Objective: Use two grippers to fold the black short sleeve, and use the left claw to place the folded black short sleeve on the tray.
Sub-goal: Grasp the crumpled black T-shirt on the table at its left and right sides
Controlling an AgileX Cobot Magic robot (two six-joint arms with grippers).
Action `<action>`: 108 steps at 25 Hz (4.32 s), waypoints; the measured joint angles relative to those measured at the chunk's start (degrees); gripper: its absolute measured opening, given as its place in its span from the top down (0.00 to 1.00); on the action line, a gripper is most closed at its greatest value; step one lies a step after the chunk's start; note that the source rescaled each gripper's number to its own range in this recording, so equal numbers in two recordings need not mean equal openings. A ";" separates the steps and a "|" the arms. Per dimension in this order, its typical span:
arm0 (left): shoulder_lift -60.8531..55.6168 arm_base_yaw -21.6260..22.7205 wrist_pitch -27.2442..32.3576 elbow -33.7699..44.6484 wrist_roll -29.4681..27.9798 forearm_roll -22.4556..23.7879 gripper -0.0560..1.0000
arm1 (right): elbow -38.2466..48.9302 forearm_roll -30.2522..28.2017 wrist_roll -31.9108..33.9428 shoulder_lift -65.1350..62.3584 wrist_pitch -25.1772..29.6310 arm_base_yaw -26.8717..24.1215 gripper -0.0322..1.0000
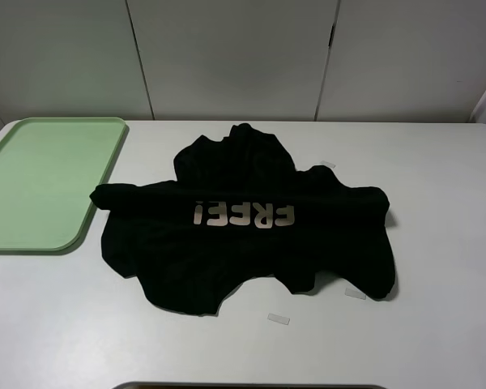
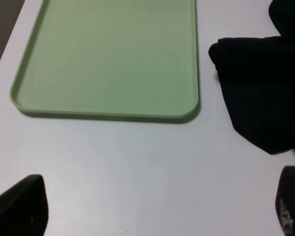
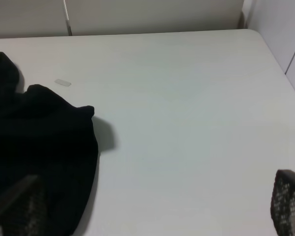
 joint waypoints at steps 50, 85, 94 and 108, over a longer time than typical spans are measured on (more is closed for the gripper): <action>14.92 0.00 3.09 -11.61 5.65 -0.43 0.08 | -10.20 0.09 -2.02 16.21 0.79 0.00 0.00; 59.90 -44.54 1.20 -19.60 32.96 10.93 0.09 | -30.19 -12.38 -28.13 76.83 -4.15 44.64 0.00; 60.67 -35.91 -10.70 -15.48 33.79 11.00 0.12 | -29.96 -16.15 -29.04 83.00 -4.54 44.64 0.00; 80.54 -28.72 -18.49 -19.95 36.20 11.07 0.14 | -29.94 -16.07 -34.33 83.34 -13.90 44.64 0.00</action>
